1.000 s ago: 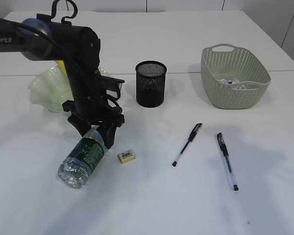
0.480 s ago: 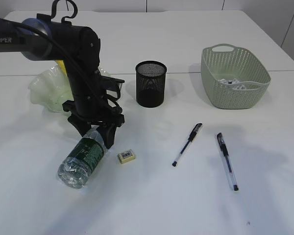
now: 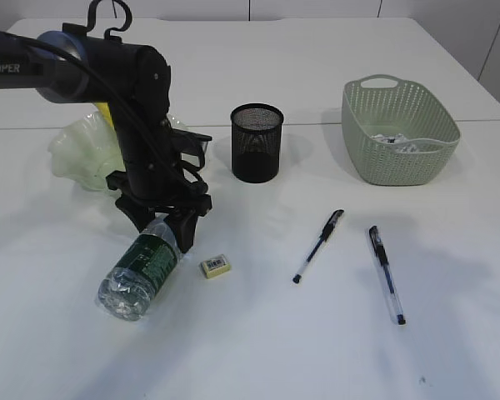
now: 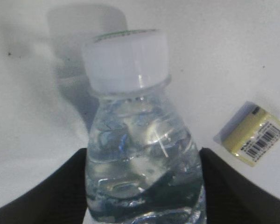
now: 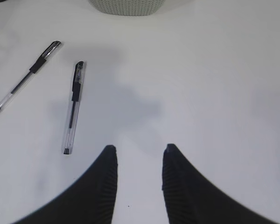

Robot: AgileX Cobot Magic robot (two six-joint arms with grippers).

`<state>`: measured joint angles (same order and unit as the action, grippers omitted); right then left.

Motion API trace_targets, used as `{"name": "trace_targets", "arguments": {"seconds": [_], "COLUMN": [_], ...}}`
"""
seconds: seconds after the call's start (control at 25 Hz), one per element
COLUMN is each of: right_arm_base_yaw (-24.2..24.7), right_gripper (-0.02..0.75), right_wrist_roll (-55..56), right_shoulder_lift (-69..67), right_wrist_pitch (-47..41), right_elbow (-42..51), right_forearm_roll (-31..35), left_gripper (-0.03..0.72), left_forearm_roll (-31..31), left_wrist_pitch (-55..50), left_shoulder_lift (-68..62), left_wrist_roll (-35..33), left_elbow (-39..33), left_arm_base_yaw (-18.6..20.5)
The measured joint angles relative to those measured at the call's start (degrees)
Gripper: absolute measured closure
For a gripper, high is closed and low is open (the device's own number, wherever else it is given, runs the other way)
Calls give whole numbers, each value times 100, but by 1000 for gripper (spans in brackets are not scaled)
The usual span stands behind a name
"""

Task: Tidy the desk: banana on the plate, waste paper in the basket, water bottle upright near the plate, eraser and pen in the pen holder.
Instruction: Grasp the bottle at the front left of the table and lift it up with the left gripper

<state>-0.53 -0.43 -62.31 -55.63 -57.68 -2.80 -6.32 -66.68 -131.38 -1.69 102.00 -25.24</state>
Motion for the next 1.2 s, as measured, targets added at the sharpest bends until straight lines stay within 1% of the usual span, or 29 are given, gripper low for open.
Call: {"name": "trace_targets", "arguments": {"seconds": [1.2], "right_arm_base_yaw": [0], "right_gripper": [486], "right_wrist_roll": [0], "right_shoulder_lift": [0], "right_wrist_pitch": [-256], "right_elbow": [0], "right_forearm_roll": [-25], "left_gripper": [248], "left_forearm_roll": [0], "left_wrist_pitch": [368], "left_shoulder_lift": [11], "left_wrist_roll": [0], "left_elbow": [0], "left_arm_base_yaw": [0]}}
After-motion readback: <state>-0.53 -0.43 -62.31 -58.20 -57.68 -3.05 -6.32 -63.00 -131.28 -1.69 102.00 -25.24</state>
